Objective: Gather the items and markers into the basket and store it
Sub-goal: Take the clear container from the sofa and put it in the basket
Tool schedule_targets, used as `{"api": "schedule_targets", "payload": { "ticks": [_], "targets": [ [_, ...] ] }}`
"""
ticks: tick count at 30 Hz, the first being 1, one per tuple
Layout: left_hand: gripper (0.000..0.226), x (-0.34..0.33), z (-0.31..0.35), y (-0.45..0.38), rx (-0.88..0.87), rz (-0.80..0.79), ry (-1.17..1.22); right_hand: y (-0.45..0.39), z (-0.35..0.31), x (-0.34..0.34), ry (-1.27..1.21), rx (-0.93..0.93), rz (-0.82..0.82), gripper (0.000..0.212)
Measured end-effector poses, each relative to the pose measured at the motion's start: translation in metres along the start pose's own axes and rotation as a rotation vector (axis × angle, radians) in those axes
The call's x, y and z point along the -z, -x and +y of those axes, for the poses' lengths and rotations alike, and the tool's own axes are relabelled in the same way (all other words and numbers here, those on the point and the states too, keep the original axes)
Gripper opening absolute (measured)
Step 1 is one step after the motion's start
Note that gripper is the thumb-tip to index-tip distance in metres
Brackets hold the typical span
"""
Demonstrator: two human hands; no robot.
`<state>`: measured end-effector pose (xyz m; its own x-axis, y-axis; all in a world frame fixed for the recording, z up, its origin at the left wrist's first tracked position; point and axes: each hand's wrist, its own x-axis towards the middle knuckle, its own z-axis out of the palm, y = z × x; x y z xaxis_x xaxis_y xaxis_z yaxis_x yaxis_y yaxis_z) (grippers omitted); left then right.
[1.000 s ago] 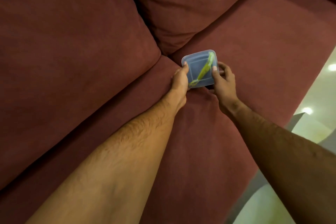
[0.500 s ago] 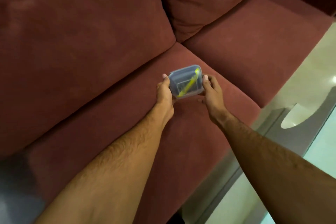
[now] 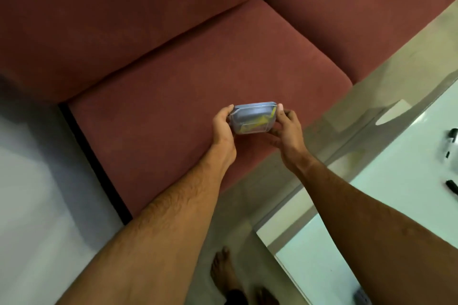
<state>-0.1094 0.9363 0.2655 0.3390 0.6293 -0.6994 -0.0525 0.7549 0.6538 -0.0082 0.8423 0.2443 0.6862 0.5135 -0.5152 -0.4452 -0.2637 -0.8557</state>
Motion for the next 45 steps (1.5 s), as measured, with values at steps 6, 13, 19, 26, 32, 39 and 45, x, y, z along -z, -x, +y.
{"api": "schedule_targets", "payload": {
  "ticks": [6, 13, 19, 26, 32, 39, 45],
  "targets": [
    [0.019, -0.016, -0.051, 0.045, 0.04, -0.012, 0.03, 0.04, 0.015, 0.055, 0.009, -0.037, 0.065, 0.034],
    [0.028, -0.068, -0.139, 0.103, -0.133, 0.02, 0.03, 0.082, 0.026, 0.16, -0.041, 0.042, 0.109, 0.014],
    [0.043, -0.115, -0.234, 0.17, -0.148, -0.011, -0.029, 0.13, 0.037, 0.269, -0.046, 0.092, 0.094, 0.031],
    [0.055, -0.149, -0.331, 0.247, -0.12, -0.019, -0.009, 0.18, 0.059, 0.376, 0.135, 0.102, 0.126, 0.039],
    [0.054, -0.153, -0.388, 0.297, -0.082, -0.09, -0.033, 0.212, 0.086, 0.445, 0.238, 0.174, 0.174, 0.033],
    [0.054, -0.157, -0.46, 0.337, -0.171, -0.128, -0.093, 0.25, 0.115, 0.509, 0.305, 0.208, 0.237, 0.035],
    [0.051, -0.157, -0.518, 0.353, -0.35, -0.089, -0.305, 0.272, 0.14, 0.541, 0.473, 0.257, 0.295, 0.032]
  ]
}}
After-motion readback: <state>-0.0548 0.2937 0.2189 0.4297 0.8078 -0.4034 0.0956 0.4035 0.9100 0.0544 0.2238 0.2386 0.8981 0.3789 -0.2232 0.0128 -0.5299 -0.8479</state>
